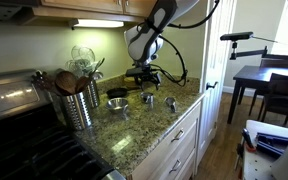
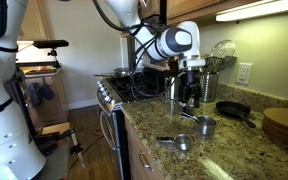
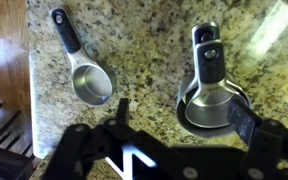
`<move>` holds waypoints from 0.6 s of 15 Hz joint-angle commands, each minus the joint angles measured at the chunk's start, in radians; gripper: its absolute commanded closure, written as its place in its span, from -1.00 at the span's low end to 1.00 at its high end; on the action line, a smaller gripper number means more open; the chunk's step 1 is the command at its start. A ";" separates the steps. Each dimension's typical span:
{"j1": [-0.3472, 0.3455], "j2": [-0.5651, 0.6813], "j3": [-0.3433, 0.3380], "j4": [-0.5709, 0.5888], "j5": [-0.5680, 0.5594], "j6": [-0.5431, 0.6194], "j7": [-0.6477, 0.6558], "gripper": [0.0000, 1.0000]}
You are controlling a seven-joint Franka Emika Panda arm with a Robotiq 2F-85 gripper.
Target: Unstack the measuring cups
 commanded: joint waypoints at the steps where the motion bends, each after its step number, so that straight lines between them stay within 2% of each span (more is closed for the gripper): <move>1: -0.010 0.021 0.014 0.010 0.051 0.035 -0.056 -1.00; 8: -0.014 0.089 0.013 0.042 0.110 0.050 -0.124 -1.00; 9: -0.014 0.097 0.011 0.048 0.115 0.048 -0.131 -0.94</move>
